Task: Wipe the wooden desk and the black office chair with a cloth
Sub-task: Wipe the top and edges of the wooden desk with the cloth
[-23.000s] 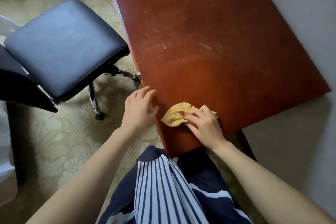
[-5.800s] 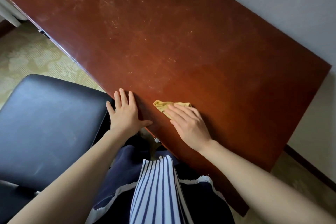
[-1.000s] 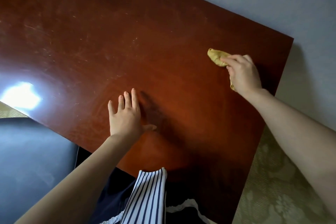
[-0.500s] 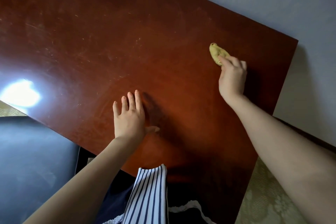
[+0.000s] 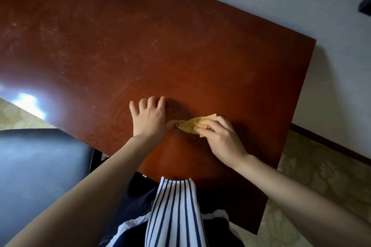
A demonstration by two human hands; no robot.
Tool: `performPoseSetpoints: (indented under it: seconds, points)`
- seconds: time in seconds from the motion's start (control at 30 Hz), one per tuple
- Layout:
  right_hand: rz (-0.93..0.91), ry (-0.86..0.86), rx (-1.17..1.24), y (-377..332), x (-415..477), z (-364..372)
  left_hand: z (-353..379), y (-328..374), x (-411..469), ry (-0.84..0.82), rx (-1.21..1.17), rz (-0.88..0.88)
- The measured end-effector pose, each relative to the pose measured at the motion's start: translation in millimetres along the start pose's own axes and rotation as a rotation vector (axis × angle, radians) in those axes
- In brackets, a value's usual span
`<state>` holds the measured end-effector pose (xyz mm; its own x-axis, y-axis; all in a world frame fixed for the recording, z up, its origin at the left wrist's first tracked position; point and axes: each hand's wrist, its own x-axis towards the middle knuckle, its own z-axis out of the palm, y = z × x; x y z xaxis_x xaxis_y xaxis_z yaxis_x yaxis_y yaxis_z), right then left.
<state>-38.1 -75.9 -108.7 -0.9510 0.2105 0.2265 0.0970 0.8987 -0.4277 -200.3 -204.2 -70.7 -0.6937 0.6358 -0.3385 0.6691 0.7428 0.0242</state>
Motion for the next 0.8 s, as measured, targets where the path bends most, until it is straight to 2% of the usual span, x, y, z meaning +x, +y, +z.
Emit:
performPoseSetpoints:
  seconds: [0.07, 0.2, 0.33, 0.57, 0.63, 0.7, 0.8]
  points:
    - [-0.047, -0.033, 0.027, -6, -11, -4, 2, 6, -10, 0.069, -0.078, 0.111]
    - [-0.092, -0.06, 0.094, -6, -15, -18, 8, 18, -24, -0.031, -0.206, 0.28]
    - [-0.177, -0.064, 0.114, -15, -25, -31, 14, 25, -38, -0.058, -0.279, 0.237]
    - [-0.312, -0.151, 0.115, -31, -61, -41, 16, 29, -58, 0.056, -0.348, 0.209]
    - [-0.236, -0.054, 0.09, -30, -64, -46, 17, 30, -62, 0.087, -0.34, 0.209]
    - [-0.078, 0.053, 0.047, -24, -60, -52, 18, 33, -64, 0.083, -0.323, 0.215]
    - [0.182, 0.02, -0.001, -18, -50, -60, 17, 40, -65, 0.095, -0.325, 0.225]
